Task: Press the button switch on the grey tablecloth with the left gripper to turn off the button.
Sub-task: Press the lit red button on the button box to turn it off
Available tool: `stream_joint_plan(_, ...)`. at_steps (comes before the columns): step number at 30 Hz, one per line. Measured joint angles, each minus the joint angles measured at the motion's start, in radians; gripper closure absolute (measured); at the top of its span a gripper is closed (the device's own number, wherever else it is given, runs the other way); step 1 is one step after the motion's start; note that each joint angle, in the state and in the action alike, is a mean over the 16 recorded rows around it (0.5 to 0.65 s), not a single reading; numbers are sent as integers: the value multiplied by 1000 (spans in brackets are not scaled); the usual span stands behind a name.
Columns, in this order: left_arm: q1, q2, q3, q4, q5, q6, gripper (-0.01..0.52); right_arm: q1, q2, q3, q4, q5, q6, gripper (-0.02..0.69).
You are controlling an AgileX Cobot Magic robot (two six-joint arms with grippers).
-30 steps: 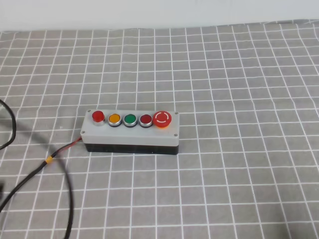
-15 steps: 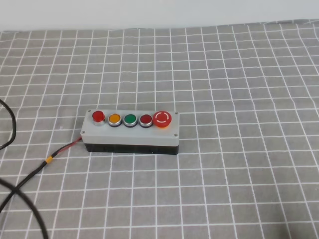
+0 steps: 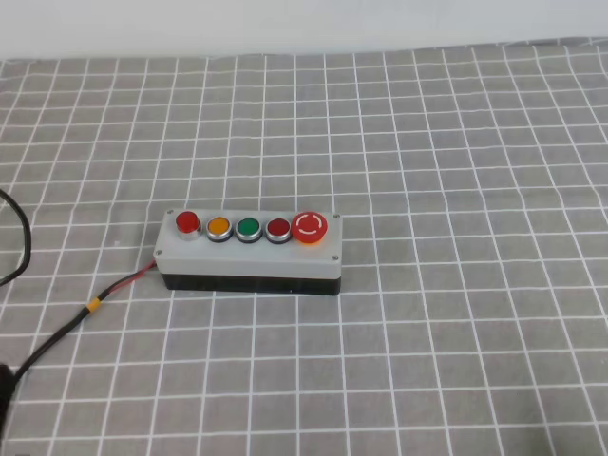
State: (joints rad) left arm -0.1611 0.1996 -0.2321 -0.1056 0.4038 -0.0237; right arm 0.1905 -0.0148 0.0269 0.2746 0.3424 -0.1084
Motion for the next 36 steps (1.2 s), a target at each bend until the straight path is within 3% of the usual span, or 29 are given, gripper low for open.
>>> stream_joint_plan(4, 0, -67, 134, -4, -148, 28, 517, 0, 0, 0, 2, 0, 0, 681)
stream_joint_plan(9, 0, -136, 229, 6, -206, 64, 517, 0, 0, 0, 2, 0, 0, 681)
stream_joint_plan(23, 0, -211, 258, 26, -35, 85, 517, 0, 0, 0, 5, 0, 0, 681)
stream_joint_plan(36, 0, -211, 258, 26, -13, 83, 517, 0, 0, 0, 7, 0, 0, 681)
